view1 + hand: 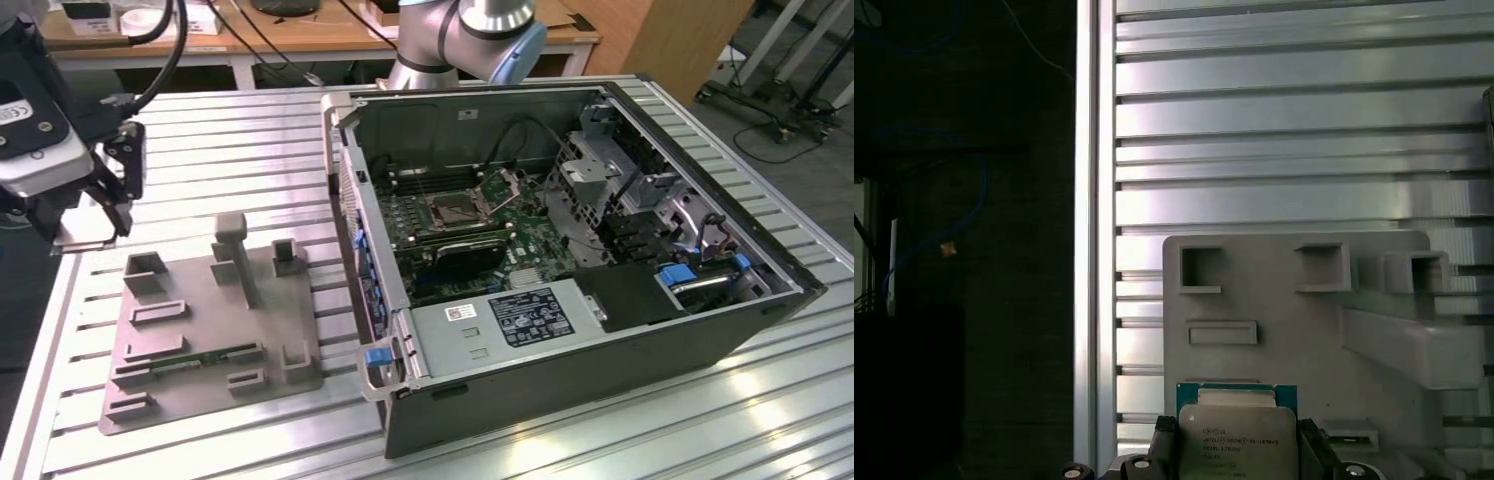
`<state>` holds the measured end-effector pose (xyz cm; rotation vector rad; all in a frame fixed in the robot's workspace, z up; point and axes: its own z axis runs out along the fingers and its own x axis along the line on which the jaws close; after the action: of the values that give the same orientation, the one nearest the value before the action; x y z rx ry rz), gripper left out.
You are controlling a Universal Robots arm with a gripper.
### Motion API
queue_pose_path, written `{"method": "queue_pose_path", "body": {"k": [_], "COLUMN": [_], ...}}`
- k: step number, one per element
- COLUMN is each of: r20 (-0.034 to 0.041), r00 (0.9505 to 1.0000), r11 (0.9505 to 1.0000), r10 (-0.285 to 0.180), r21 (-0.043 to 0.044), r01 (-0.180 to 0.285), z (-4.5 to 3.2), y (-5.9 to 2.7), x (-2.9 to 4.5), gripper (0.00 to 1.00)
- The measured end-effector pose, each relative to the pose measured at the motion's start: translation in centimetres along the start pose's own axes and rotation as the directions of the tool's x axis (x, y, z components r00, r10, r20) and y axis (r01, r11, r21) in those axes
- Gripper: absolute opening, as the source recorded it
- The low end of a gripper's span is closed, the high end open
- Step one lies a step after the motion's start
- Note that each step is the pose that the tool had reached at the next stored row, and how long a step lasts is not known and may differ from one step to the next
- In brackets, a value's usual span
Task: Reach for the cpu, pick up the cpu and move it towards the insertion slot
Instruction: 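Pick up the cpu and move it towards the insertion slot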
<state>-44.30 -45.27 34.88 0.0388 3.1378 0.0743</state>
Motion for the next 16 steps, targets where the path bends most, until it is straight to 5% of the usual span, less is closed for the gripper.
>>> {"method": "queue_pose_path", "body": {"k": [16], "r20": [0.0001], "r00": [1.0], "r11": [1.0], "r10": [0.002], "r21": [0.0], "r01": [-0.002], "z": [-2.05], "y": [0.1], "x": [-0.01], "gripper": [0.55]}}
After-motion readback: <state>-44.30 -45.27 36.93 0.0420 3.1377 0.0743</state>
